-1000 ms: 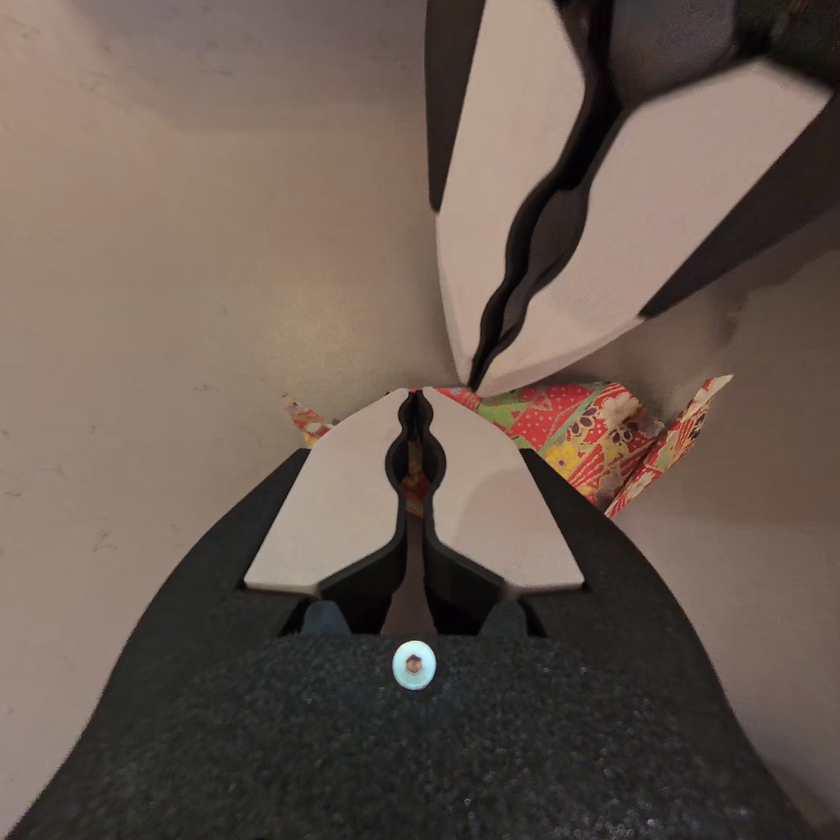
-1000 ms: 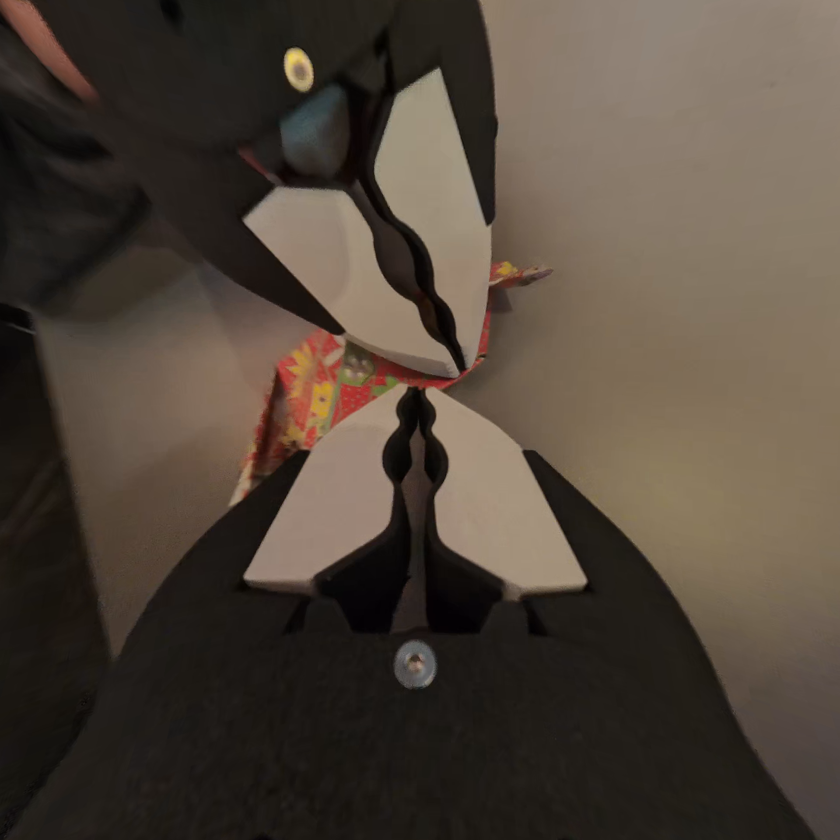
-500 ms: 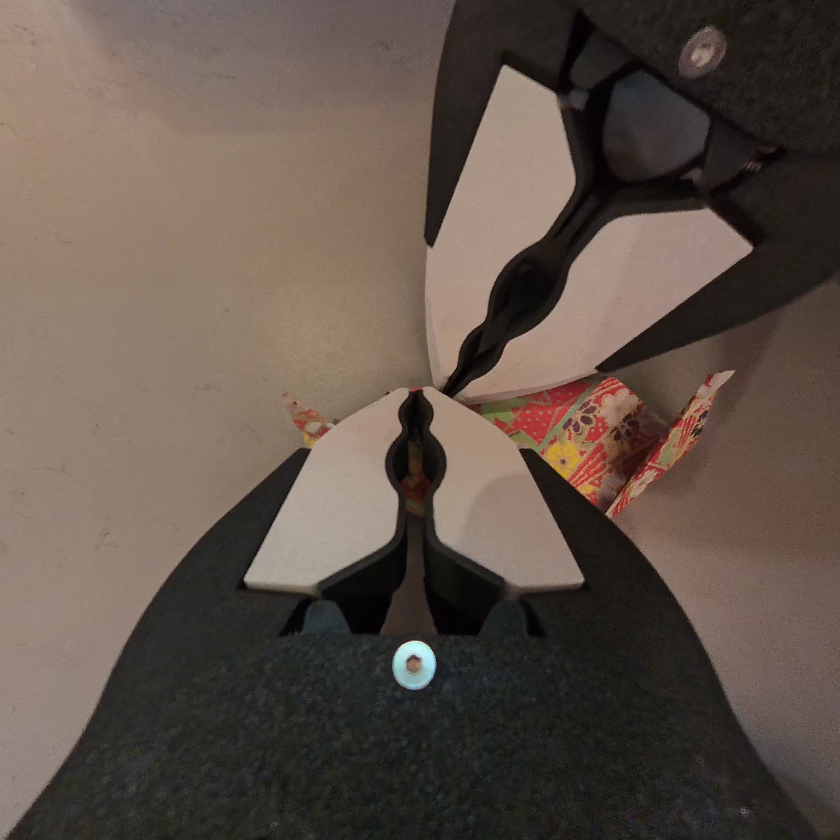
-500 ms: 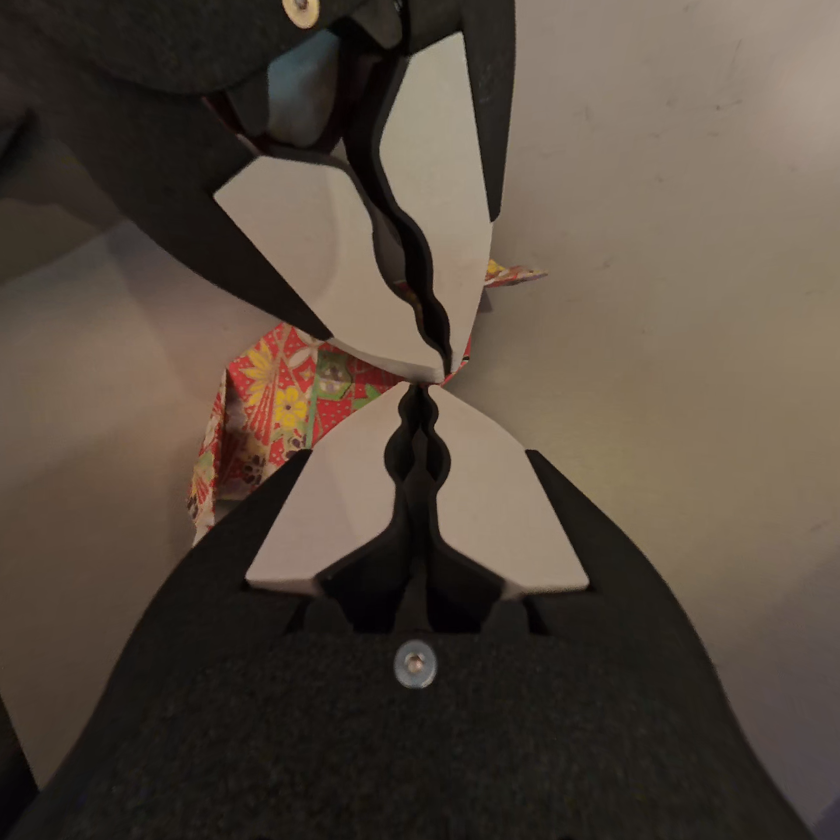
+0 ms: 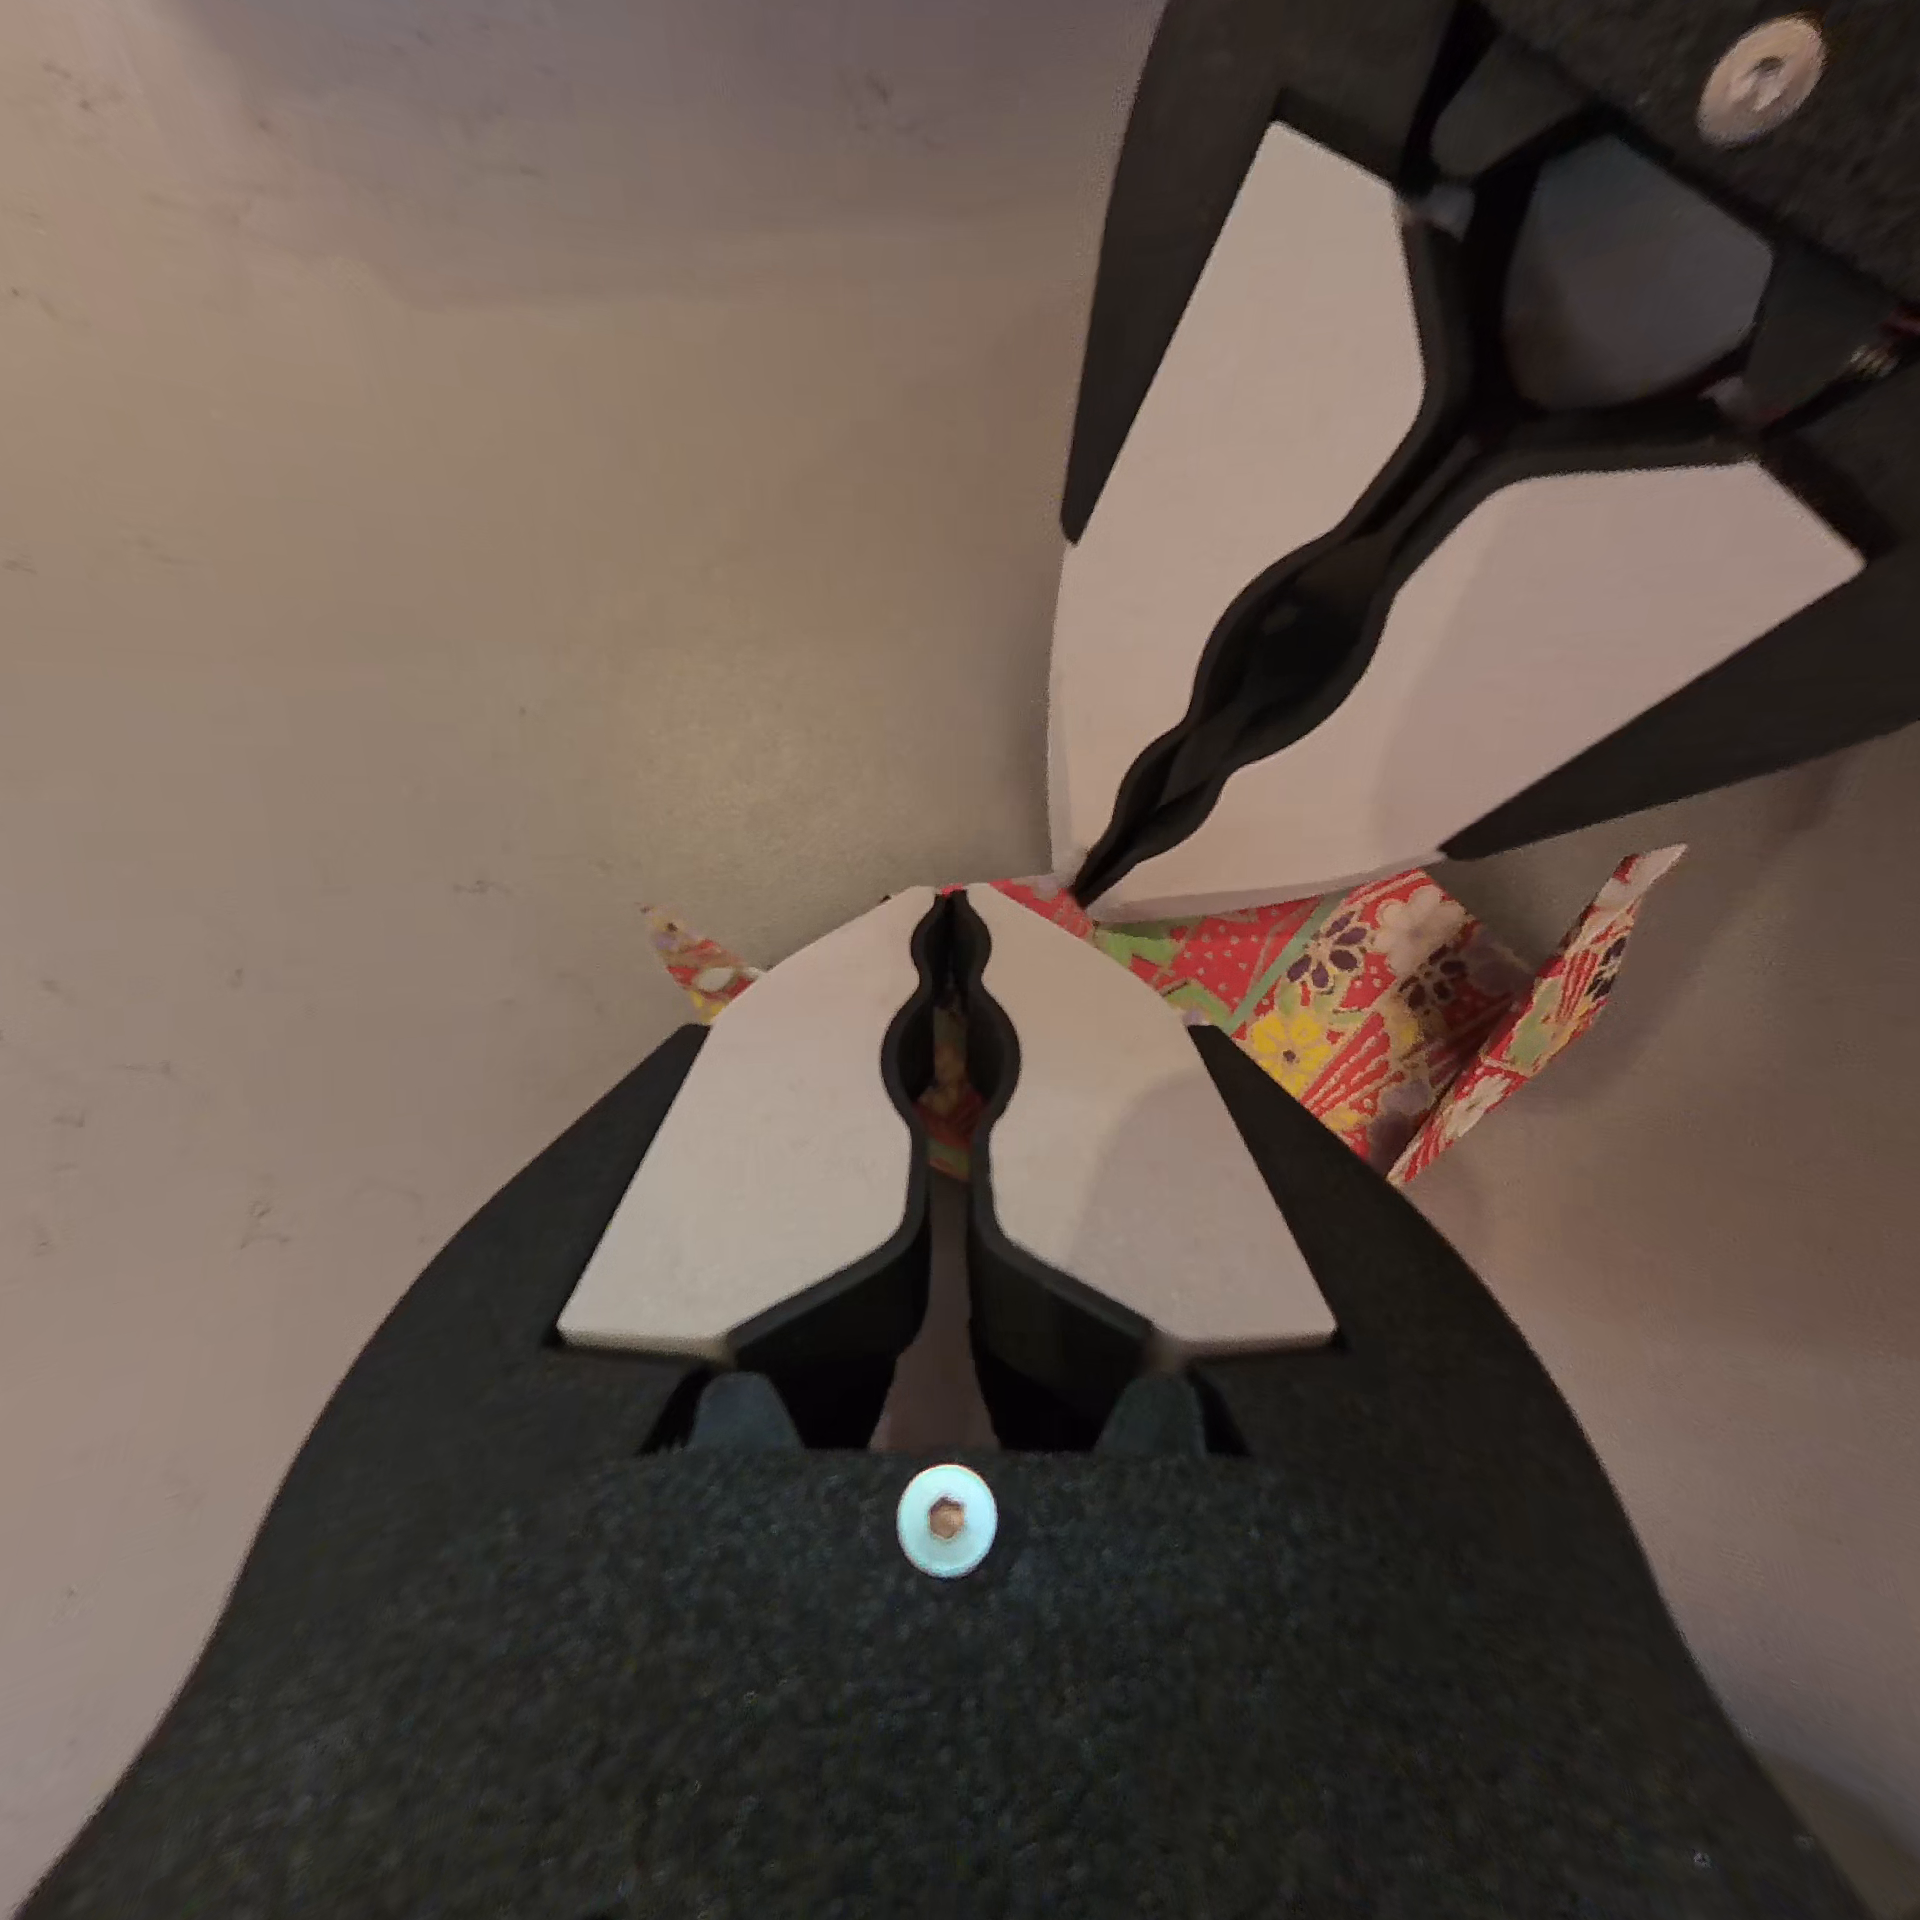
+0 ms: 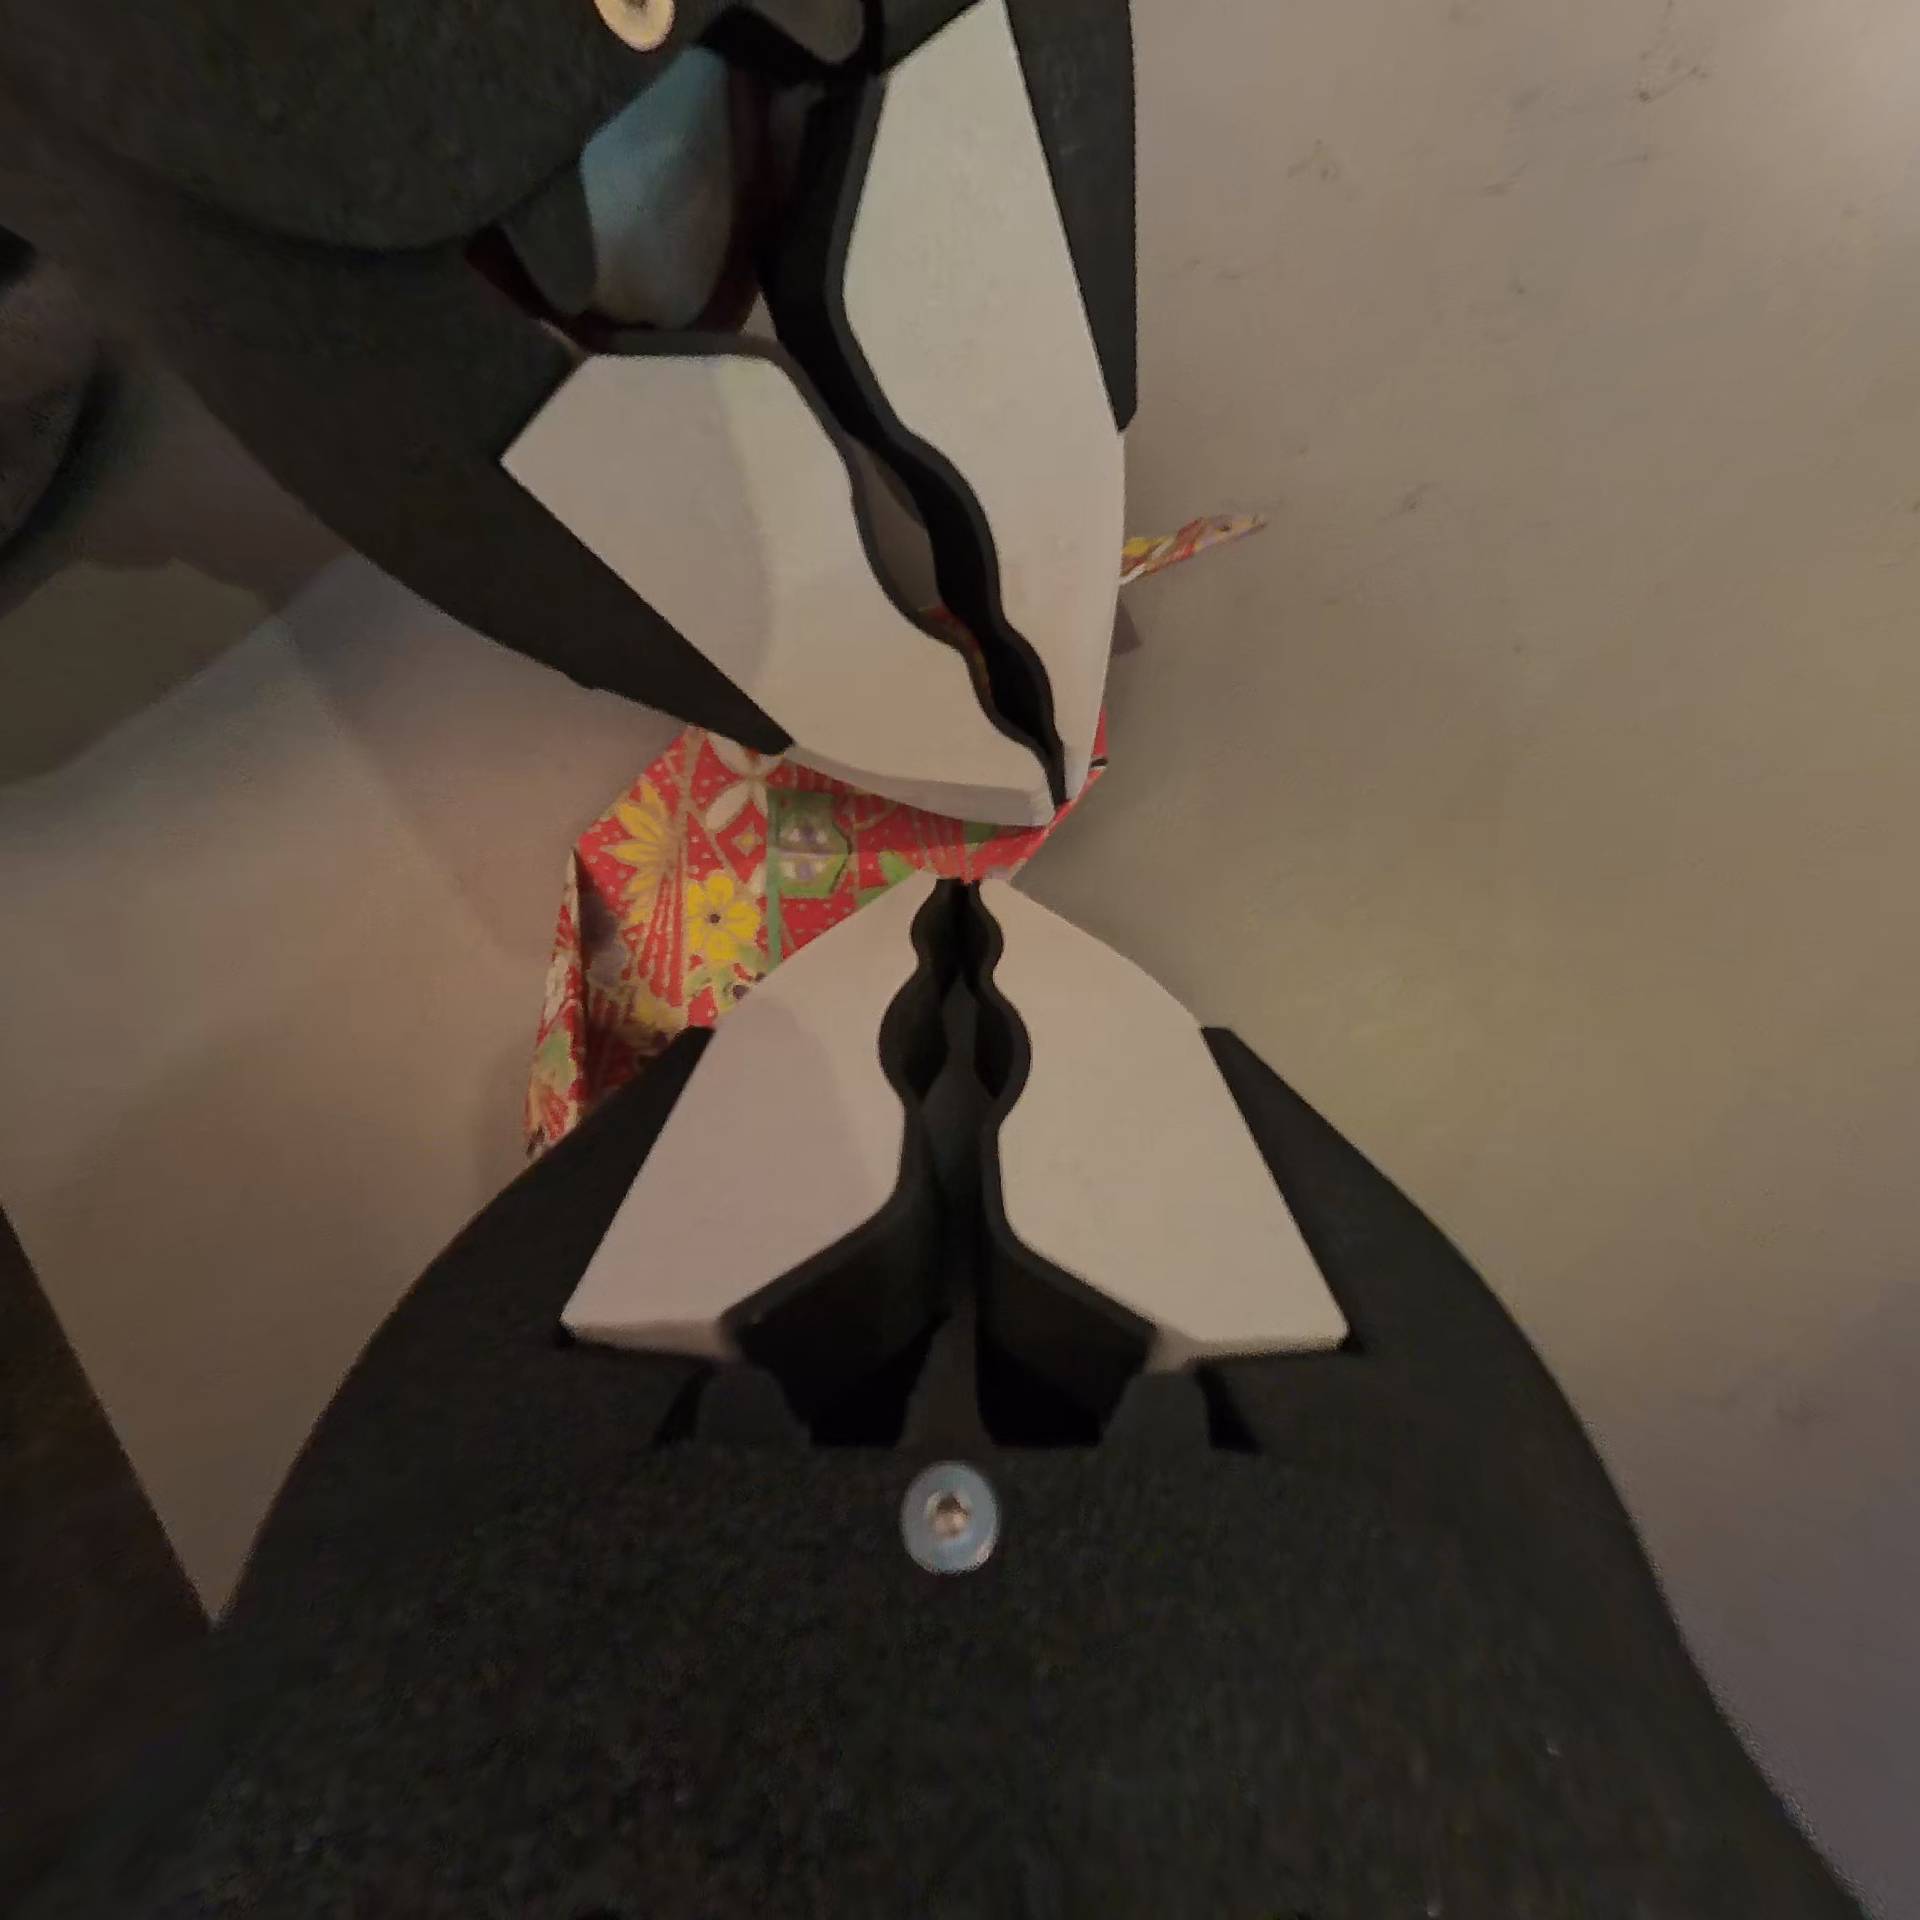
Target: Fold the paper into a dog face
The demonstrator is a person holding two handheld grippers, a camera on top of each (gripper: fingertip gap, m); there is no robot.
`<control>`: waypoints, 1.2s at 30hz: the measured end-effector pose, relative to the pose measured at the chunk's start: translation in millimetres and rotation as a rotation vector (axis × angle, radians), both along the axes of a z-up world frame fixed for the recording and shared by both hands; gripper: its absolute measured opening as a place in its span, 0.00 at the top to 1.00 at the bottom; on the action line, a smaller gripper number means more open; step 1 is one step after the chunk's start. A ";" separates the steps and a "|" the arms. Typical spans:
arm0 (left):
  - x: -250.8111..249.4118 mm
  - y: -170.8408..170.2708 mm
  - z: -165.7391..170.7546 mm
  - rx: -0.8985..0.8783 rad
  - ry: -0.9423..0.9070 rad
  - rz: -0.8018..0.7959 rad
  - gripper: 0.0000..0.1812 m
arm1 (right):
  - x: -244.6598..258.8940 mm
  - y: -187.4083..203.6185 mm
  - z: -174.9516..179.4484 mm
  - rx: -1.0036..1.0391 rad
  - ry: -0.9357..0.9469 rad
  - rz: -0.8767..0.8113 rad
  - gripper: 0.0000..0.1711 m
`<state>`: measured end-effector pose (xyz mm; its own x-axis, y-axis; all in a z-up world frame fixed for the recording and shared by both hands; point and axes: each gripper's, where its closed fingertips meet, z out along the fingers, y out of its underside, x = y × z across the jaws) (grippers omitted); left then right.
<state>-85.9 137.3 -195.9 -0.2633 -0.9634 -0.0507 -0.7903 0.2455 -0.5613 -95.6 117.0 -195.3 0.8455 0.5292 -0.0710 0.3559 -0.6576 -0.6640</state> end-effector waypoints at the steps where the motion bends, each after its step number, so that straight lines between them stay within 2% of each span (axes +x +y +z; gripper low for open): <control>1: 0.0 0.0 0.0 0.001 0.000 0.001 1.00 | -0.6 -1.8 0.1 -0.007 0.006 -0.007 1.00; 14: -0.2 0.0 0.1 0.009 -0.006 0.001 1.00 | -2.1 -26.3 0.1 -0.062 0.062 -0.161 1.00; 27: -0.3 0.0 0.6 0.001 -0.004 -0.001 1.00 | -13.9 -54.3 -0.2 -0.072 -0.046 -0.119 1.00; 30: -0.3 0.0 0.8 -0.020 -0.013 0.001 1.00 | -12.3 -54.5 1.0 -0.072 -0.076 -0.068 1.00; 32: -0.3 0.0 1.0 -0.023 -0.024 0.000 1.00 | -9.7 -47.6 14.4 0.006 -0.064 -0.007 1.00; 36: -0.2 0.1 1.1 0.010 -0.040 -0.016 1.00 | -9.1 -27.7 32.5 0.235 -0.084 0.270 1.00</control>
<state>-86.0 137.4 -194.8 -0.2762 -0.9585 -0.0710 -0.7632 0.2636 -0.5899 -104.8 89.3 -162.8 0.6705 0.7280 0.1429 0.5560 -0.3656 -0.7465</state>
